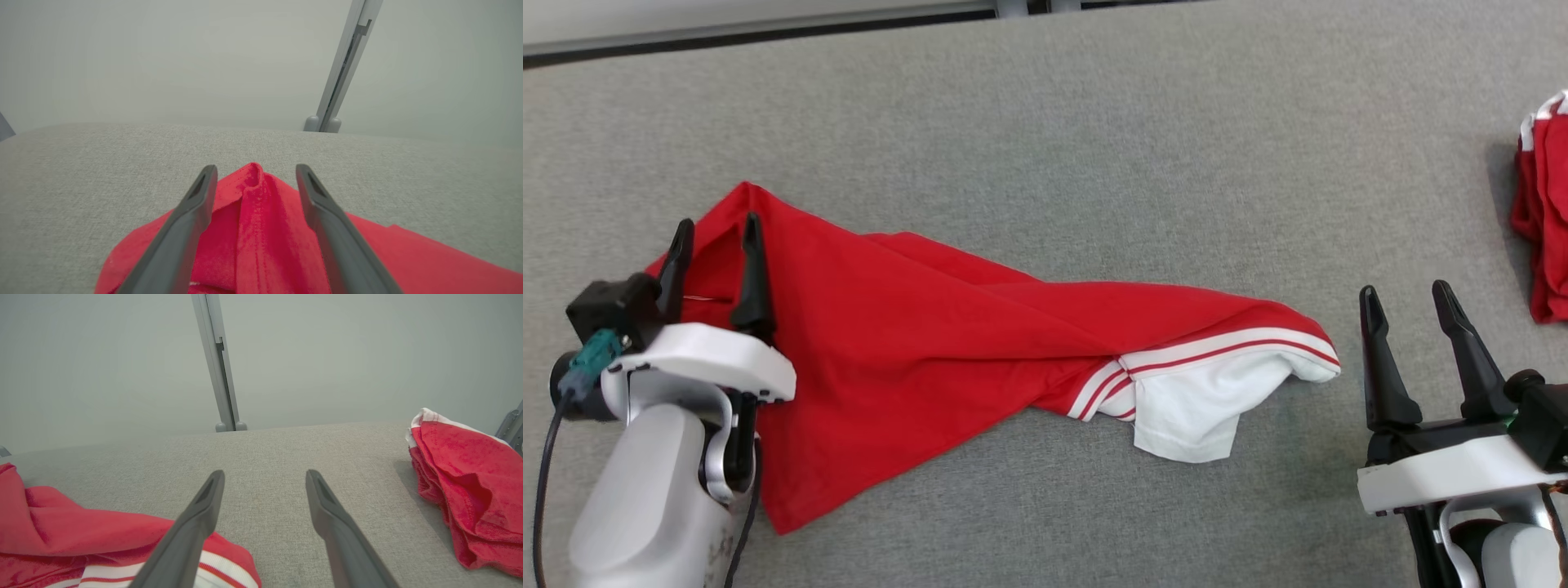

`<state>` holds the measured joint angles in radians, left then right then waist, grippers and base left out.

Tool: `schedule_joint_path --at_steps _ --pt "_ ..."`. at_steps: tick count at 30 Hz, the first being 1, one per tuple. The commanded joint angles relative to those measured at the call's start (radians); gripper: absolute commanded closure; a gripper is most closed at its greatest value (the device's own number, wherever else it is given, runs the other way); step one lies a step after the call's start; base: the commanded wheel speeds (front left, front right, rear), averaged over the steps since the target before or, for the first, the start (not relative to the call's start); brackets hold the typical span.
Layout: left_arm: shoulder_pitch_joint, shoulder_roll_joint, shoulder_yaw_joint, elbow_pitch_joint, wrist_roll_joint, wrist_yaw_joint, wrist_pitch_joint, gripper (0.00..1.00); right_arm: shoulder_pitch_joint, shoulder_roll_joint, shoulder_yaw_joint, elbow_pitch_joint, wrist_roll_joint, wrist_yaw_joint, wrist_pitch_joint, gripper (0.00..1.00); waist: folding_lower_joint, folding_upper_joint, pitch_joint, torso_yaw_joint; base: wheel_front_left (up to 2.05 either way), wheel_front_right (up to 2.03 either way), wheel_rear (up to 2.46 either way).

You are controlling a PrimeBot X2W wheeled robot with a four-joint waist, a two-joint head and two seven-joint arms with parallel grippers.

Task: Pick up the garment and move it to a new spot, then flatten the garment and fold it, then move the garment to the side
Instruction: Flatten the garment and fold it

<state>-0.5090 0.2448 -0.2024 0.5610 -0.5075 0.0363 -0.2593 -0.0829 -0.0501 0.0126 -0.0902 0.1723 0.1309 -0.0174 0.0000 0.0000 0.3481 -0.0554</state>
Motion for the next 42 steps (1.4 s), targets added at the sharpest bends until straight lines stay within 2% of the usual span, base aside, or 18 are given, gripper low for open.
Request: schedule_joint_path --at_steps 1,9,17,25,36,42 --pt "0.044 0.003 0.019 -0.06 0.023 0.023 -0.006 0.0 0.01 -0.002 -0.004 -0.006 -0.015 0.0 0.006 0.0 0.0 0.0 -0.042 0.027 0.0 0.0 0.0" --pt "0.289 -0.022 0.058 -0.334 0.106 0.083 -0.006 0.0 0.064 -0.002 -0.014 -0.016 -0.031 0.0 0.044 0.0 0.0 0.0 -0.163 0.062 0.0 0.0 0.0" --pt "0.489 -0.019 0.031 -0.481 0.147 0.13 -0.002 0.0 0.147 -0.006 -0.013 -0.032 -0.028 0.0 0.074 0.0 0.0 0.0 -0.261 0.076 0.0 0.0 0.0" --pt "0.582 -0.004 0.004 -0.539 0.176 0.16 0.036 0.0 0.198 -0.006 -0.01 -0.041 -0.019 0.0 0.092 0.0 0.0 0.0 -0.309 0.079 0.0 0.0 0.0" --pt "0.595 0.005 -0.015 -0.574 0.181 0.173 0.073 0.0 0.203 -0.008 -0.014 -0.055 -0.017 0.0 0.1 0.0 0.0 0.0 -0.315 0.077 0.0 0.0 0.0" --pt "0.546 0.006 -0.048 -0.527 0.171 0.142 0.12 0.0 0.192 -0.007 -0.012 -0.06 -0.018 0.0 0.103 0.0 0.0 0.0 -0.294 0.091 0.0 0.0 0.0"
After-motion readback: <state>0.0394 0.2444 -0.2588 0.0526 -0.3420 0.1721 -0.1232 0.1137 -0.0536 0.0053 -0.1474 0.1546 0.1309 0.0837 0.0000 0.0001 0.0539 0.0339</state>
